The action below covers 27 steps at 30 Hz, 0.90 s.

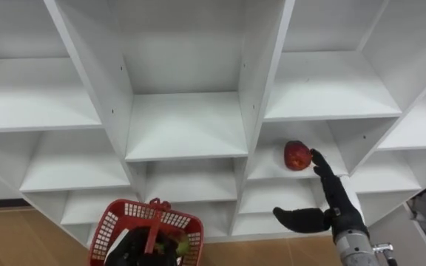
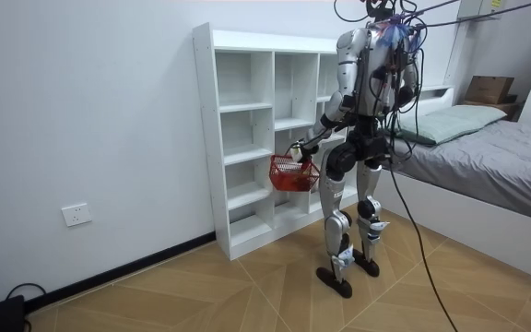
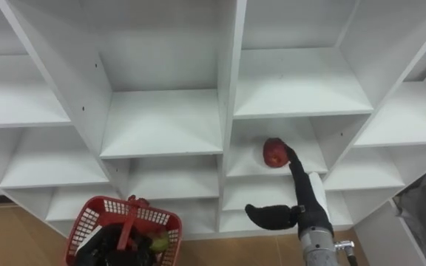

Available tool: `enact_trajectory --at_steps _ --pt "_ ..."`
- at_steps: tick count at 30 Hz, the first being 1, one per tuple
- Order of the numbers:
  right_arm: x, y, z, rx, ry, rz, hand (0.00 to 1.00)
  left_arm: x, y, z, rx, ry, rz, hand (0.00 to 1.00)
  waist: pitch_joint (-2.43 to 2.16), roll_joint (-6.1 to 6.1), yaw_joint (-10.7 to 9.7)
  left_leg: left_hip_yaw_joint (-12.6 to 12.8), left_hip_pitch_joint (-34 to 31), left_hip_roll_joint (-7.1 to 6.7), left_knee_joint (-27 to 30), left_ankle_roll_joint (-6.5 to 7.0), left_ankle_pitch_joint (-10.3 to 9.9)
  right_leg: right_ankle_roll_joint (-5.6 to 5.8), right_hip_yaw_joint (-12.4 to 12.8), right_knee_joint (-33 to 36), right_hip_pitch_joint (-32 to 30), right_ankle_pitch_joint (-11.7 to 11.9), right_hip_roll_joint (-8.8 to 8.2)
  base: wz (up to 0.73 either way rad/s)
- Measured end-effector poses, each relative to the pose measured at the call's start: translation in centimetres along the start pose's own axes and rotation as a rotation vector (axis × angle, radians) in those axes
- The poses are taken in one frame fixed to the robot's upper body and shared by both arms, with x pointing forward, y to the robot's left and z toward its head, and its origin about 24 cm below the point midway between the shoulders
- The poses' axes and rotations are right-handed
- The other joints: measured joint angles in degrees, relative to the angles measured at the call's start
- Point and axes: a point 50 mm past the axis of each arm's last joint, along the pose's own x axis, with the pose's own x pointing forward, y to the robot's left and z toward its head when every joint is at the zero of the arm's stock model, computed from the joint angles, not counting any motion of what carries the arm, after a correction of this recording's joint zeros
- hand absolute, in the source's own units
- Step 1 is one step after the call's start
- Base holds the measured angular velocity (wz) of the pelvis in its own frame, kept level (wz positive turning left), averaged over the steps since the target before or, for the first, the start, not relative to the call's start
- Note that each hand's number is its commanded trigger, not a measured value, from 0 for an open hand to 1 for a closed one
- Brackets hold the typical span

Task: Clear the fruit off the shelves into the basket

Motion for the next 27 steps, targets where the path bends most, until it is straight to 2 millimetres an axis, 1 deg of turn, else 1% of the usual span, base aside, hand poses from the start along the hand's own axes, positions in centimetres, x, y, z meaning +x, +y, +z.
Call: enact_trajectory --at_steps 10,15,17,19,20,23,27 --pt "0.0 -0.9 -0.4 0.002 0.016 -0.067 0.00 -0.1 0.3 0.0 -0.001 0.000 -0.003 1.00 -0.09 0.02 0.15 -0.09 0.17 -0.02 0.01 0.01 0.01 -0.01 0.00 0.14 0.01 0.00 -0.06 0.00" --pt "0.6 -1.6 -0.9 0.004 0.047 -0.100 0.00 -0.3 0.5 -0.3 -0.006 0.007 -0.003 1.00 -0.38 -0.35 0.25 -0.24 0.00 -0.03 0.07 0.01 0.01 -0.04 -0.33 0.21 -0.04 -0.05 -0.19 0.01" --pt "1.5 -1.7 -0.8 0.037 0.059 -0.117 0.00 -0.4 0.4 -0.5 -0.004 0.016 -0.006 1.00 -0.47 -0.49 -0.10 -0.88 -0.46 -0.14 0.41 0.02 0.01 -0.06 -1.35 0.15 0.00 -0.06 -0.44 0.13" --pt "2.2 -2.0 -0.6 0.062 0.066 -0.137 0.00 -0.4 0.5 -0.5 -0.006 0.017 -0.003 1.00 -0.53 -0.60 -0.10 -1.36 -1.28 -0.19 1.12 0.02 0.01 -0.06 -1.75 0.18 -0.34 -0.06 -0.50 0.14" --pt "2.7 -2.2 -0.4 0.075 0.064 -0.147 0.00 -0.4 0.7 -0.5 -0.003 0.020 0.000 1.00 -0.64 -0.68 -0.11 -1.61 -2.00 -0.17 1.32 0.02 0.01 -0.08 -1.96 0.35 -0.96 -0.05 -0.49 0.13" --pt "4.0 -2.9 0.8 0.081 0.033 -0.166 0.00 -0.4 1.1 -0.4 0.008 0.022 0.005 1.00 -0.60 -0.63 0.03 -2.52 -4.07 -0.19 2.32 0.01 0.02 -0.23 -2.95 1.01 -2.34 -0.12 -0.61 0.16" --pt "5.6 -3.9 1.4 0.049 0.036 -0.194 0.00 -0.4 1.1 -0.5 0.009 0.026 0.007 1.00 -0.52 -0.75 0.70 -2.52 -6.09 -0.14 3.34 0.00 0.03 -0.34 -3.15 1.86 -4.15 -0.18 -0.68 0.06"
